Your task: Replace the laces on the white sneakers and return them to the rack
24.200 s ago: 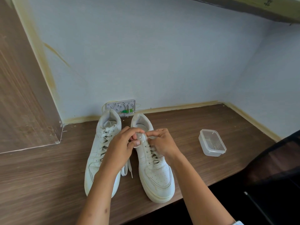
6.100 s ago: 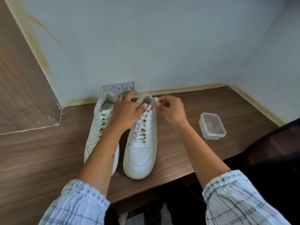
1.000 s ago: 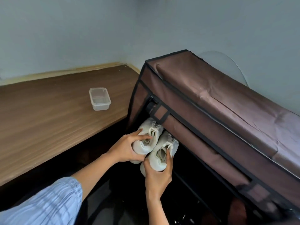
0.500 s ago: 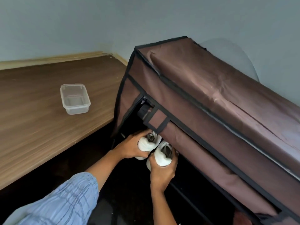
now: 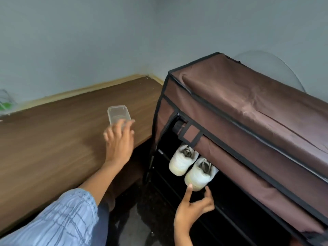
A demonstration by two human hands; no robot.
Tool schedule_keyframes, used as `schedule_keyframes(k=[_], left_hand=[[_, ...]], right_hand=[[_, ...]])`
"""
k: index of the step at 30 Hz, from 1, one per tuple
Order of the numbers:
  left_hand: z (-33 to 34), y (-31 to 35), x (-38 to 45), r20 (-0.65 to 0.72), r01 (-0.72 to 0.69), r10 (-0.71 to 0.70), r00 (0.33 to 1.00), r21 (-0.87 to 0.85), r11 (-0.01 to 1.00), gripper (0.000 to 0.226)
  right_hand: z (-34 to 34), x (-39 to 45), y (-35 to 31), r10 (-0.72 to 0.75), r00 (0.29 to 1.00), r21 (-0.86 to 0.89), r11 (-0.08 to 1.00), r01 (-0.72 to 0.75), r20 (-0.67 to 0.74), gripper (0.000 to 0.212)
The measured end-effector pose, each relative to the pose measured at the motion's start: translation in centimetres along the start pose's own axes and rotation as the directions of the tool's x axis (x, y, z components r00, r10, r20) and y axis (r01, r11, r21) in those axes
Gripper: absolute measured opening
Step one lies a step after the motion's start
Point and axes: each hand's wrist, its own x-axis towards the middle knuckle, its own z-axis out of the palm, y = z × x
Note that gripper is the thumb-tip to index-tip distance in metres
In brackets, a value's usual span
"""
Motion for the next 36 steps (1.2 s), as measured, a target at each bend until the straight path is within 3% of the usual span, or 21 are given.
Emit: schedule_keyframes(k=[1, 3, 6, 11, 14, 16, 19, 22, 25, 27, 29, 31, 36], left_hand=[[-0.1, -0.9, 0.8, 0.065, 0.147, -0.149, 0.987, 0.028, 0.989, 0.037], [-0.6, -2.0, 2.0, 0.243, 0.324, -0.314, 0.918, 0.000, 0.946, 0.037], [-1.9, -2.3, 2.6, 0.393, 0.448, -0.358, 0.847, -0.167, 0.878, 0.023], [-6.6, 1.2, -1.0, 0.390, 0.280, -0.147, 0.909, -0.311, 0.908, 0.010], [-9.3, 4.7, -3.9, 0.447, 0.154, 0.024, 0.894, -0.357, 0.921, 0.006], [-10.5, 7.1, -5.4, 0.494, 0.098, 0.097, 0.864, -0.354, 0.930, 0.005], [-10.7, 10.0, -7.2, 0.563, 0.054, 0.212, 0.799, -0.418, 0.907, 0.008], [-10.7, 12.0, -8.1, 0.592, -0.044, 0.359, 0.722, -0.479, 0.877, 0.033], [-11.5, 13.1, -7.8, 0.631, -0.037, 0.386, 0.672, -0.493, 0.869, 0.050], [-12.4, 12.9, -7.5, 0.655, 0.032, 0.388, 0.648, -0.533, 0.846, 0.040], [-13.6, 12.2, -7.3, 0.688, 0.064, 0.393, 0.611, -0.538, 0.841, 0.027], [-14.4, 11.0, -7.5, 0.697, 0.081, 0.383, 0.606, -0.533, 0.842, 0.021], [-17.1, 7.2, -7.9, 0.695, 0.134, 0.330, 0.639, -0.523, 0.842, 0.018]], right_hand=[[0.0, -0.6, -0.2, 0.018, 1.000, 0.002, 1.000, -0.018, 0.026, 0.074], [-0.1, -1.8, -0.8, 0.024, 0.994, 0.002, 1.000, -0.024, 0.104, 0.055], [0.1, -2.7, -2.1, -0.017, 0.974, -0.006, 1.000, 0.019, 0.226, 0.036], [-0.7, -2.8, -5.0, -0.236, 0.850, 0.044, 0.969, 0.244, 0.471, 0.054], [-1.3, -3.1, -5.4, -0.333, 0.723, 0.065, 0.926, 0.372, 0.605, 0.064], [-1.9, -3.4, -5.5, -0.323, 0.708, 0.084, 0.933, 0.351, 0.628, 0.064], [-3.7, -2.9, -5.2, -0.324, 0.822, 0.061, 0.940, 0.336, 0.468, 0.047], [-6.3, -2.1, -3.9, -0.382, 0.869, -0.052, 0.907, 0.418, 0.314, 0.029], [-9.3, -0.5, -0.8, -0.320, 0.940, -0.179, 0.925, 0.336, 0.115, 0.008], [-11.1, 1.1, 1.3, -0.267, 0.963, -0.283, 0.927, 0.246, -0.036, 0.026], [-12.3, 2.6, 1.9, -0.179, 0.975, -0.353, 0.927, 0.122, -0.133, 0.015], [-12.7, 4.0, 1.6, -0.084, 0.981, -0.393, 0.919, 0.008, -0.177, 0.006], [-11.9, 9.0, 3.0, 0.101, 0.979, -0.465, 0.868, -0.173, -0.176, 0.031]])
